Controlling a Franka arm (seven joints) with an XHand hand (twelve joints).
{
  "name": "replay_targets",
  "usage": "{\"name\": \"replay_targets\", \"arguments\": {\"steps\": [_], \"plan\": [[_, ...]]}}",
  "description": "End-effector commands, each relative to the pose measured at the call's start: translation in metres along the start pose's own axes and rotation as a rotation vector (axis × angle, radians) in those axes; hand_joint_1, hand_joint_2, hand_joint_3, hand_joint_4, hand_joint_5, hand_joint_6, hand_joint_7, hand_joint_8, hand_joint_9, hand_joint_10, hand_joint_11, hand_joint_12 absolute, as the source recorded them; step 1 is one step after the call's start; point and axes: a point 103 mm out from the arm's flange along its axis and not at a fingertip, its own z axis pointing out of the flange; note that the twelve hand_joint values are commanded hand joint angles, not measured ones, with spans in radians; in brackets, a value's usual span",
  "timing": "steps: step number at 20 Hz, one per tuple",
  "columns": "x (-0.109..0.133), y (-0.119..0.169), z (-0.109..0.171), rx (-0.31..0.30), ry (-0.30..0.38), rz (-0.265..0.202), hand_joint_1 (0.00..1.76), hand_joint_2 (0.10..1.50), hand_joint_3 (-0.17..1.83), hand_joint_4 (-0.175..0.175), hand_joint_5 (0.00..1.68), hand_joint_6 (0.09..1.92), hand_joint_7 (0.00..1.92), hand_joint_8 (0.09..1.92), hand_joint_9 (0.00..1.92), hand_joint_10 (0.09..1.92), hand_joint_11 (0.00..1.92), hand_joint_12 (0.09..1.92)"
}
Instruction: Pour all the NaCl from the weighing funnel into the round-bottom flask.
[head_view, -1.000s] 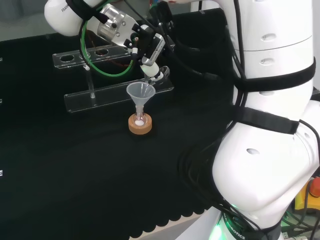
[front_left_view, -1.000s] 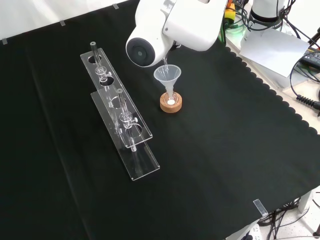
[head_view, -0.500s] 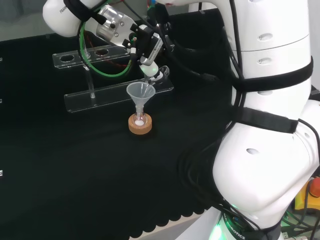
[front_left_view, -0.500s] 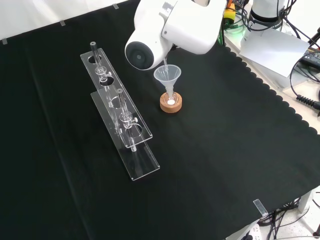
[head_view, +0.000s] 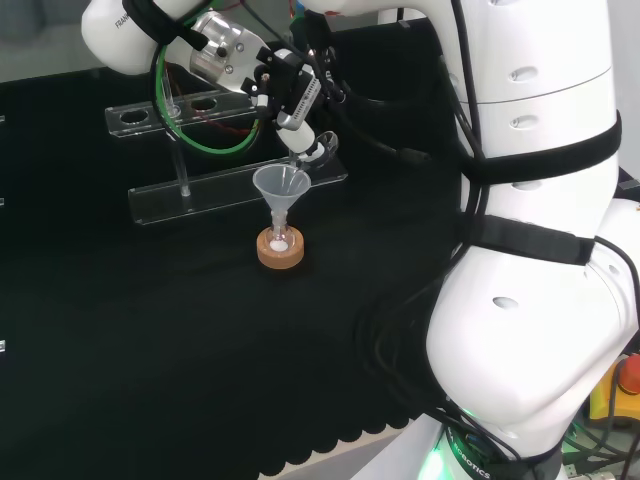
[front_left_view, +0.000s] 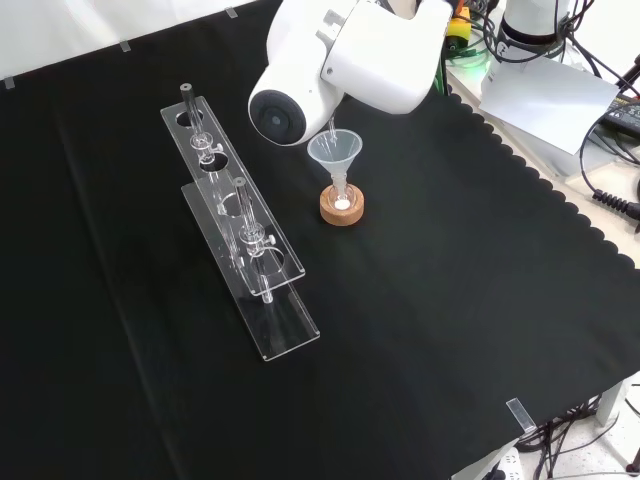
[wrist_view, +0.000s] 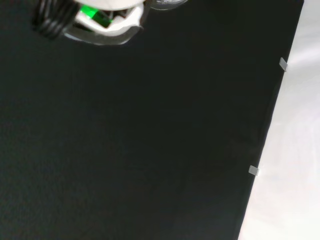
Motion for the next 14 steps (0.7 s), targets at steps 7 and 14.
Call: {"name": "replay_targets", "arguments": {"steps": [7, 14], "plan": [[0.0049, -0.0024, -0.0017, 0.009, -0.033, 0.009, 1.08, 0.67, 0.76, 0.175, 1.12, 0.98, 0.57, 0.65, 0.9, 0.43, 0.67, 1.15], [0.0092, -0.0044, -0.0072, 0.015, -0.062, 0.012, 1.08, 0.67, 0.76, 0.175, 1.12, 0.98, 0.57, 0.65, 0.9, 0.43, 0.67, 1.16]]}}
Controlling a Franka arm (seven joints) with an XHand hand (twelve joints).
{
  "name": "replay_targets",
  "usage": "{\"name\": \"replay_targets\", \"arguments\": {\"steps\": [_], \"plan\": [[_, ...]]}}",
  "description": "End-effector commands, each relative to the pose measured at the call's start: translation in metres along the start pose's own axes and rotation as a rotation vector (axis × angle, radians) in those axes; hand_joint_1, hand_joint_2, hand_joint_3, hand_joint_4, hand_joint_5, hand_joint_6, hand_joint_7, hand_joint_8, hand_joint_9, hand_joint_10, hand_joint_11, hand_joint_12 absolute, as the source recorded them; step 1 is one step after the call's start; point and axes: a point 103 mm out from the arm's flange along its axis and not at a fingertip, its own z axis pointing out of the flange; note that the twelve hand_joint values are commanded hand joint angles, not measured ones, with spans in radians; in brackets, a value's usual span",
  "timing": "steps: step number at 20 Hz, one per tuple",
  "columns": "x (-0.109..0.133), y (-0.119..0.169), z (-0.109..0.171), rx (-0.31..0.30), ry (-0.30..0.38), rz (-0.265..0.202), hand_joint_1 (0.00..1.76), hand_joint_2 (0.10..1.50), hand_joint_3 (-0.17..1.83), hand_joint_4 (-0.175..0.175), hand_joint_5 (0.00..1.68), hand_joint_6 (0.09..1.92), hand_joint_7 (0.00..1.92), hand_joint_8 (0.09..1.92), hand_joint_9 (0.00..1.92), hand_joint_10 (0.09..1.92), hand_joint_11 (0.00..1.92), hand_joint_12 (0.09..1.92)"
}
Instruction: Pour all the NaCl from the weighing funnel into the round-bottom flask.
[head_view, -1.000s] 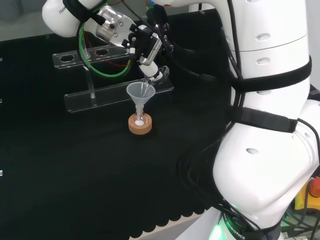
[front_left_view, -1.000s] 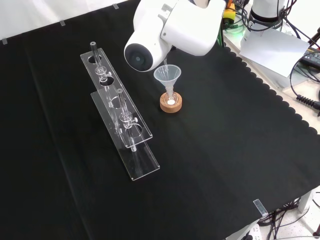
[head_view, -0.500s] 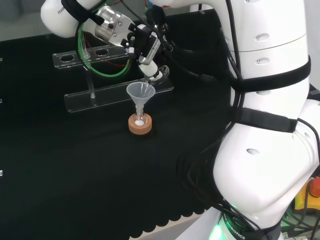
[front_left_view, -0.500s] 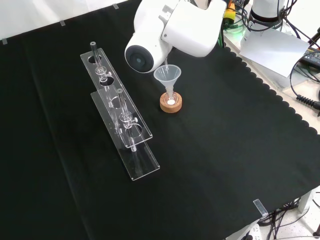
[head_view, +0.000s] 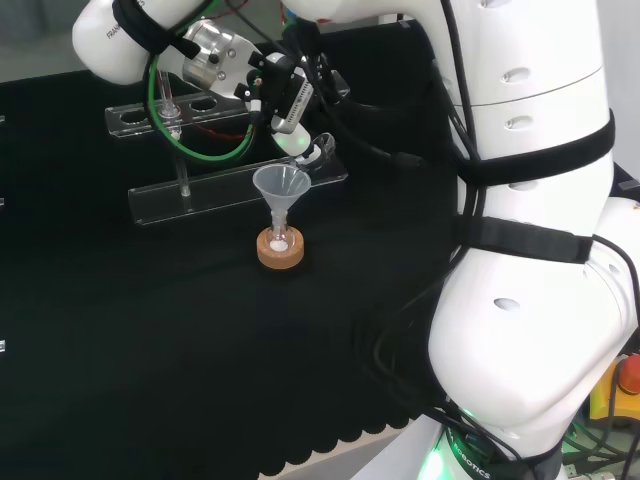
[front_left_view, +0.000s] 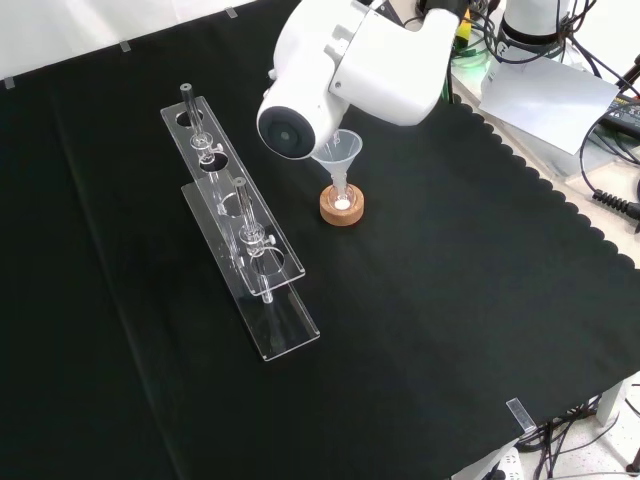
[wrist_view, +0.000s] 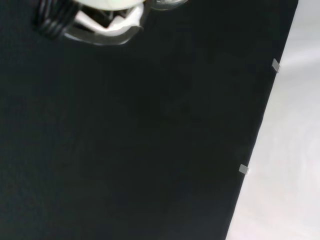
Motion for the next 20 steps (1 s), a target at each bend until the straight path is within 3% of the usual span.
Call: {"name": "replay_targets", "arguments": {"steps": [1, 20], "plan": [[0.0019, -0.0007, -0.0021, 0.009, -0.017, 0.002, 1.08, 0.67, 0.76, 0.175, 1.12, 0.98, 0.57, 0.65, 0.9, 0.43, 0.67, 1.16], [-0.0001, -0.0034, -0.0068, 0.026, -0.035, 0.006, 1.08, 0.67, 0.76, 0.175, 1.13, 0.97, 0.56, 0.65, 0.89, 0.43, 0.65, 1.16]]}}
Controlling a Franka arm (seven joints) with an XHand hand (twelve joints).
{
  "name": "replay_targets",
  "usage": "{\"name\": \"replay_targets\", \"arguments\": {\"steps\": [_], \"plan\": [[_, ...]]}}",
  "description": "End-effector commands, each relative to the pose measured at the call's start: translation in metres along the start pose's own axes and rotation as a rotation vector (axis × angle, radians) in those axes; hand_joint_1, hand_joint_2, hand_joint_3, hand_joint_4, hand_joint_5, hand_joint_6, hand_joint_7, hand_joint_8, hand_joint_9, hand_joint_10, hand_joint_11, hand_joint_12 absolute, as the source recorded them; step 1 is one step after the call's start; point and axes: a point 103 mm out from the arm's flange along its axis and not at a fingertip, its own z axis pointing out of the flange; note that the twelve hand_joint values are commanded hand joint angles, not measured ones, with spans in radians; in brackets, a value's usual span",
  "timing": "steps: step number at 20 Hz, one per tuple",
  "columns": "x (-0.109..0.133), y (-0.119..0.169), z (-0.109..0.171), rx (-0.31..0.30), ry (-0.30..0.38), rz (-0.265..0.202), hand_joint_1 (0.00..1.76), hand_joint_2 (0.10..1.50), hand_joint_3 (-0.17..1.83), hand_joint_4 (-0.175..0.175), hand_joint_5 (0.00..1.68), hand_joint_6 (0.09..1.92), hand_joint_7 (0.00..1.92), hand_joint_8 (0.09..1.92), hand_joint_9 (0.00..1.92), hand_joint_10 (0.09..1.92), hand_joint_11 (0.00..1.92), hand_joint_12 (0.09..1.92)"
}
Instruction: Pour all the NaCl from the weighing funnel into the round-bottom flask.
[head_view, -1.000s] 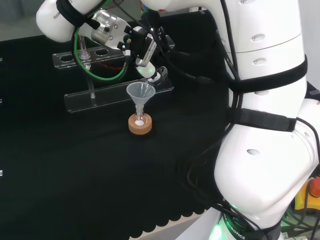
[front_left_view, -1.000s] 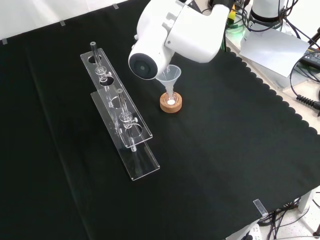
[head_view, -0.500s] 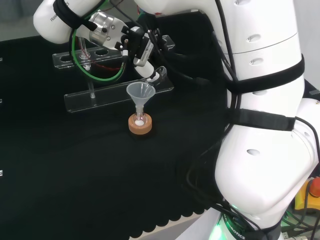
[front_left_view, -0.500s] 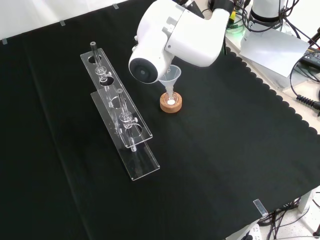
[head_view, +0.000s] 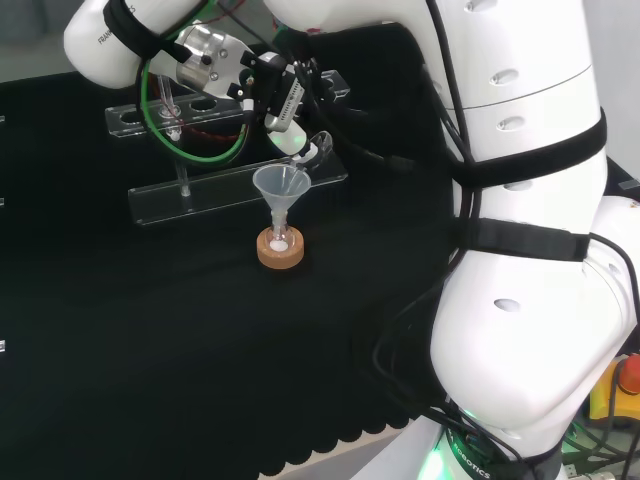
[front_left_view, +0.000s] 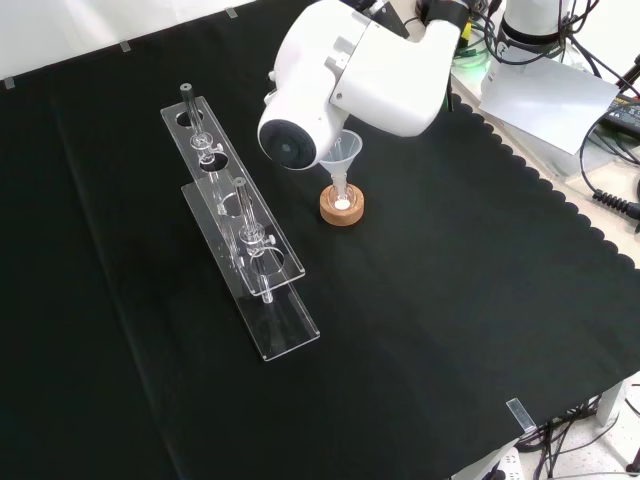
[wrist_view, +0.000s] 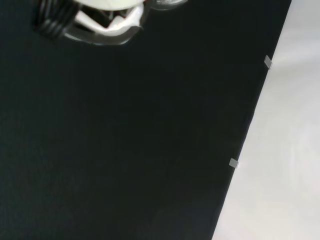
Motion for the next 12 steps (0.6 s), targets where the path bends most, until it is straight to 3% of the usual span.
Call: {"name": "replay_targets", "arguments": {"steps": [1, 12], "plan": [[-0.0007, -0.0002, 0.0001, 0.005, -0.004, 0.001, 1.08, 0.67, 0.76, 0.175, 1.13, 0.97, 0.56, 0.65, 0.88, 0.43, 0.65, 1.16], [-0.0018, 0.0003, -0.0017, 0.016, -0.007, 0.002, 1.08, 0.67, 0.76, 0.175, 1.13, 0.97, 0.55, 0.65, 0.88, 0.43, 0.63, 1.16]]}}
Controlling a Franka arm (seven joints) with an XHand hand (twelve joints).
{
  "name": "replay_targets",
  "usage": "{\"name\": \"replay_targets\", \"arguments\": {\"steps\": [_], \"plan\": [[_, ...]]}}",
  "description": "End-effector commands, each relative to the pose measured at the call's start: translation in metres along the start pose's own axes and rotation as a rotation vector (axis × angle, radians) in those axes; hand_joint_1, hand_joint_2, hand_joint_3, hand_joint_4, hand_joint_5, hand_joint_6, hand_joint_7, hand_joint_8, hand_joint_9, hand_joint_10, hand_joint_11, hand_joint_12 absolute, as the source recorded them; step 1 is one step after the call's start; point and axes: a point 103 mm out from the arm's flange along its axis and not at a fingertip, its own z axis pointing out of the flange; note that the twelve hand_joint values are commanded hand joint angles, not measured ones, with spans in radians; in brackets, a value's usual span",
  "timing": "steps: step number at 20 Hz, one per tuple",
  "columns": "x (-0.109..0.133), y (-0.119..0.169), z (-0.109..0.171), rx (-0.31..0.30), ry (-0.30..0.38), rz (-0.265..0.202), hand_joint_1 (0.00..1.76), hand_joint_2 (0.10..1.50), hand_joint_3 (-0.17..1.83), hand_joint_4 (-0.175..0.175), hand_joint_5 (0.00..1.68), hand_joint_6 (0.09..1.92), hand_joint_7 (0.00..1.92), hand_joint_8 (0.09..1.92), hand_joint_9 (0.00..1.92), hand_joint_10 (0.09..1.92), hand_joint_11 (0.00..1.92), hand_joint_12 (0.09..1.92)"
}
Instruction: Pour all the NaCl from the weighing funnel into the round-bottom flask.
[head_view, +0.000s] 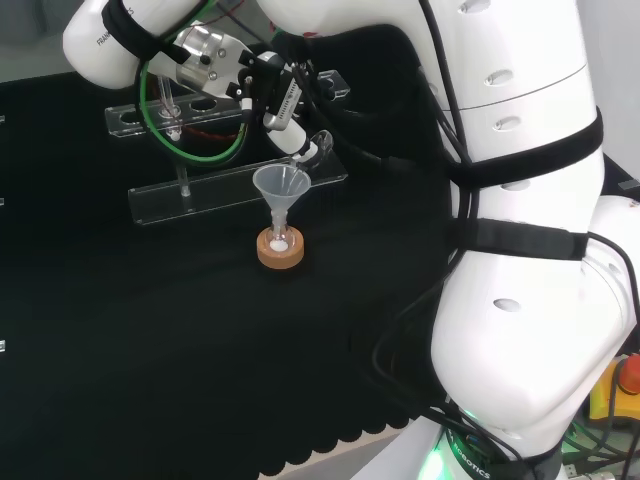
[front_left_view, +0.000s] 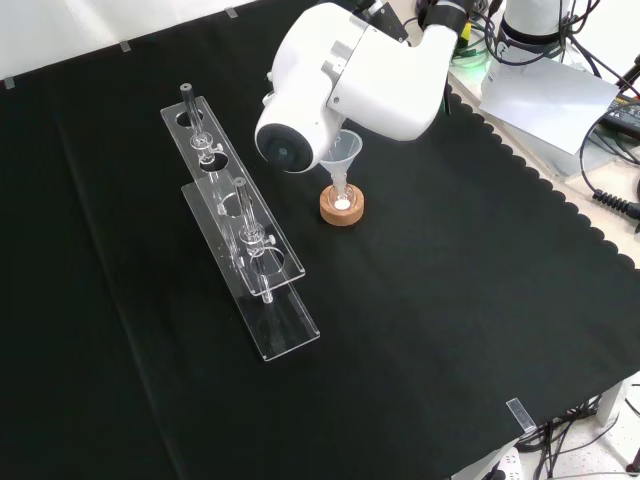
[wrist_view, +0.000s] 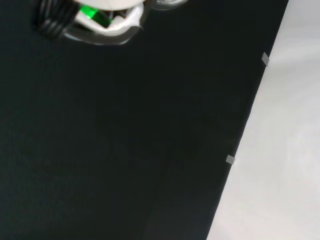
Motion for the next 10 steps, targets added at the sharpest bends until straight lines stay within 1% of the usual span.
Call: {"name": "replay_targets", "arguments": {"steps": [1, 10], "plan": [[-0.0006, -0.0005, -0.0003, 0.0, 0.0, -0.001, 1.08, 0.67, 0.76, 0.175, 1.13, 0.97, 0.55, 0.65, 0.87, 0.43, 0.63, 1.16], [-0.0011, -0.0009, 0.0026, -0.01, 0.019, -0.006, 1.08, 0.67, 0.76, 0.175, 1.13, 0.97, 0.55, 0.65, 0.86, 0.43, 0.63, 1.17]]}}
